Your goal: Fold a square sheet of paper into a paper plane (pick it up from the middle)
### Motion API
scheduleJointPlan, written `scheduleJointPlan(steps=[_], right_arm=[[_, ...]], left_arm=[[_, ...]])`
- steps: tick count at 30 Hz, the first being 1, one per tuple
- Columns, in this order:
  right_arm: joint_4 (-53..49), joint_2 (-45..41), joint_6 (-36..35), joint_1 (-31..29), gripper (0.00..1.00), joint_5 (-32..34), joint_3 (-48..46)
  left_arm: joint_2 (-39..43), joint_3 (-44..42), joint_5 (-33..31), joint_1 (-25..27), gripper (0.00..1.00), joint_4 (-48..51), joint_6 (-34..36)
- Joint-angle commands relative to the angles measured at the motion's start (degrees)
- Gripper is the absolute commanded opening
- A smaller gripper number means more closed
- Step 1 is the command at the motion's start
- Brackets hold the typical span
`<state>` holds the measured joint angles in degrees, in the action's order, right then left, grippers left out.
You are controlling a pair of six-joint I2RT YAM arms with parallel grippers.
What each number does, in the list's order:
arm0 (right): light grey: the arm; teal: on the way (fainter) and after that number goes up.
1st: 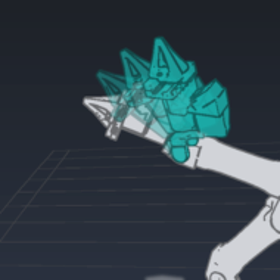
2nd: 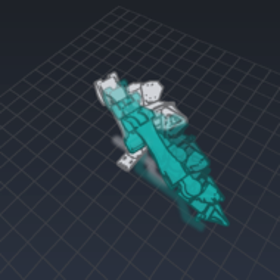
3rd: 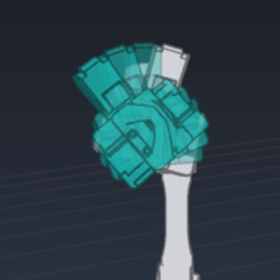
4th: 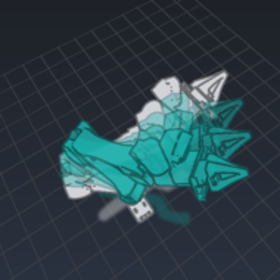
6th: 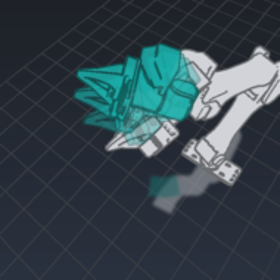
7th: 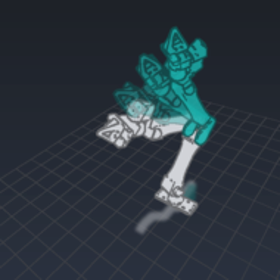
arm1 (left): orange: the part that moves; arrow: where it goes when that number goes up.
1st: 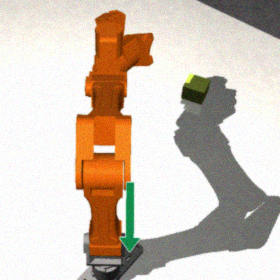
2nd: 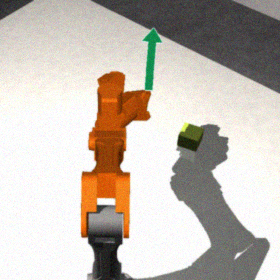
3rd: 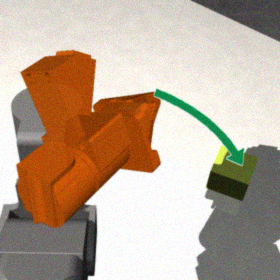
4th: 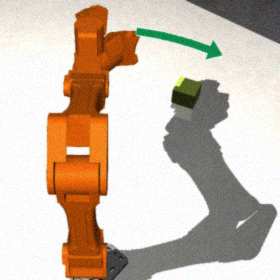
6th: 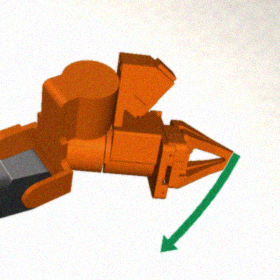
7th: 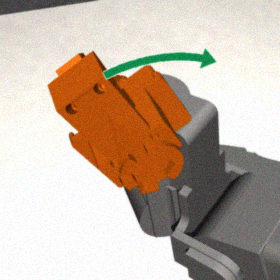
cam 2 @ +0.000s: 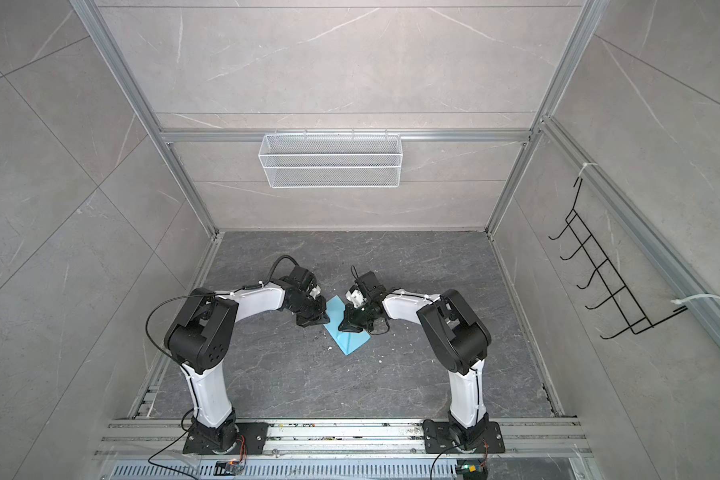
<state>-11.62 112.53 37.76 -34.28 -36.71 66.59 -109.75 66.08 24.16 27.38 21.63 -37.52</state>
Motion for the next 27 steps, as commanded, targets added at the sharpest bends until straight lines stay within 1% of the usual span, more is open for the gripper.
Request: scheduleJointPlan(steps=[1, 27], right_arm=[[1.8, 1.6, 0.9, -0.5, 0.01, -0.2, -1.0], [4.2, 3.0, 1.4, -0.5, 0.02, -1.0, -1.7]], left_arm=[[-1.1, -0.8, -1.5, -0.1, 0.08, 2.3, 0.8], [-1.4, -0.7, -1.4, 0.0, 0.08, 2.5, 1.0]])
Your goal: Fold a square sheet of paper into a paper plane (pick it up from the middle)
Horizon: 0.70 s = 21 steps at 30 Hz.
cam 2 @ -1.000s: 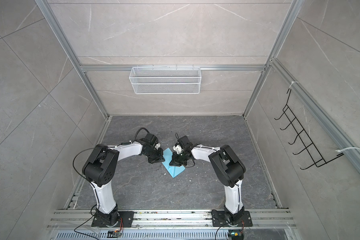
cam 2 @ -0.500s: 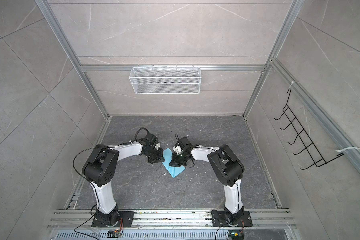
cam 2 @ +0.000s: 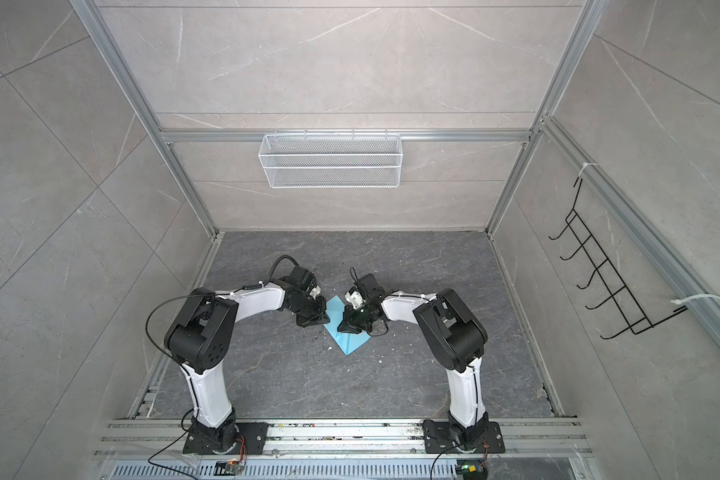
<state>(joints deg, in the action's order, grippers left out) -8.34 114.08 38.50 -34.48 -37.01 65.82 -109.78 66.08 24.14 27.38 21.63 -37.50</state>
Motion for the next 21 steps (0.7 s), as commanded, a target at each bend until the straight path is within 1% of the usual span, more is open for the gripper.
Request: scheduleJointPlan(steps=[1, 21], right_arm=[[1.1, 1.6, 0.8, -0.3, 0.02, -0.6, -1.0], [2.1, 2.5, 0.5, -0.4, 0.02, -1.7, -1.0]], left_arm=[[-1.4, -0.8, -1.4, 0.0, 0.08, 2.5, 1.0], [-1.9, -0.8, -1.1, 0.0, 0.08, 2.5, 1.0]])
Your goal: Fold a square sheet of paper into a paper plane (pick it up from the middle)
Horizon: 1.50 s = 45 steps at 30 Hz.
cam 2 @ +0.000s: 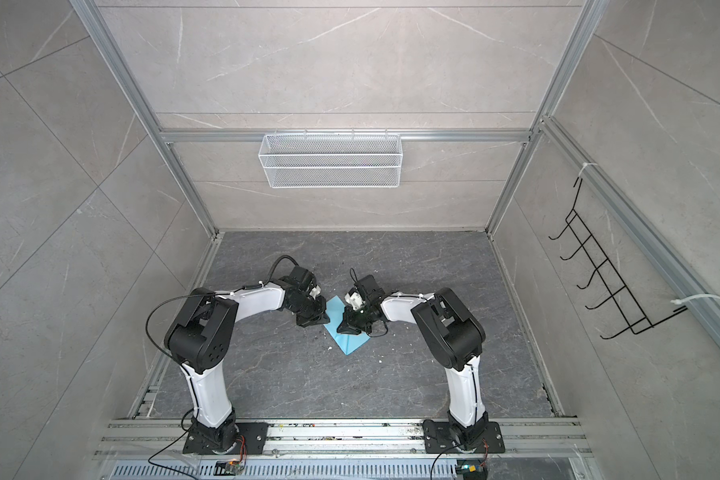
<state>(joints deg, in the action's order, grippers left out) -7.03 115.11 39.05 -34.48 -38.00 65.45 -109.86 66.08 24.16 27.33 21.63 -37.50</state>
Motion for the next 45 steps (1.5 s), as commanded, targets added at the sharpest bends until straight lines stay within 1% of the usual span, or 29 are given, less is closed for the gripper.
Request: scheduleJointPlan(steps=[1, 16, 27, 34, 45], right_arm=[[0.8, 1.5, -0.1, -0.4, 0.02, -0.7, -0.6], [0.0, 1.9, 0.0, -0.4, 0.02, 1.5, -1.1], [-0.3, 1.8, -0.7, -0.4, 0.03, 2.4, -1.7], [5.0, 0.0, 0.6, -0.4, 0.03, 1.0, -3.7], [5.8, -0.5, 1.3, -0.3, 0.03, 1.8, -3.9]], left_arm=[[-1.8, -0.8, -1.1, 0.0, 0.08, 2.5, 1.0], [-1.3, -0.7, -1.2, 0.0, 0.08, 2.9, 1.0], [3.3, -0.2, 1.1, -0.4, 0.14, 1.0, -0.7], [0.7, -0.9, 0.0, -0.3, 0.09, 1.8, -0.6], [-0.4, -1.7, -1.0, -0.4, 0.05, 2.4, 0.0]])
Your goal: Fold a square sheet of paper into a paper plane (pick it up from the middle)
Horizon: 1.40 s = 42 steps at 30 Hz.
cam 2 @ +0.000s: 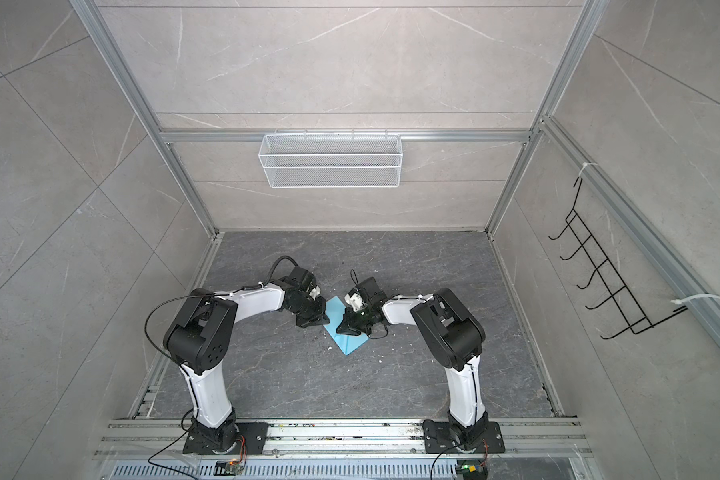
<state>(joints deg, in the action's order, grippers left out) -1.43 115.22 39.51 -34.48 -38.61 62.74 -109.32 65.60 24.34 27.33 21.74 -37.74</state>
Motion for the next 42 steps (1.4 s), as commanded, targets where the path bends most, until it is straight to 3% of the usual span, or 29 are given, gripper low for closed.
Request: scheduleJointPlan(steps=[1, 15, 22, 30, 33, 38, 42], right_arm=[[0.2, -0.5, 1.0, -0.3, 0.03, 2.6, -1.1], [-0.4, 0.3, 1.2, -0.3, 0.04, 3.2, -1.0], [-1.6, 0.5, 0.9, -0.3, 0.24, 3.6, -1.4], [-2.3, 0.6, 0.8, -0.2, 0.33, 3.8, -1.3], [-2.8, 0.8, 0.6, -0.3, 0.32, 4.3, -1.3], [-4.0, 1.1, 0.4, -0.3, 0.15, 4.9, -1.0], [-5.6, 1.4, -0.1, -0.3, 0.07, 5.7, -0.6]], left_arm=[[-1.0, -1.3, -1.2, -0.4, 0.05, 2.3, 0.2], [-0.7, -1.0, -1.1, -0.3, 0.04, 2.5, 0.3], [4.4, 0.4, -2.0, -0.8, 0.12, 3.1, -1.6], [8.6, -2.3, -1.6, -1.5, 0.18, 0.1, -4.7], [9.7, -3.1, 0.0, -0.7, 0.18, -1.2, -5.0], [9.4, -3.9, 1.6, 1.8, 0.11, -2.6, -5.3], [8.4, -4.5, 2.1, 3.9, 0.06, -3.3, -5.7]])
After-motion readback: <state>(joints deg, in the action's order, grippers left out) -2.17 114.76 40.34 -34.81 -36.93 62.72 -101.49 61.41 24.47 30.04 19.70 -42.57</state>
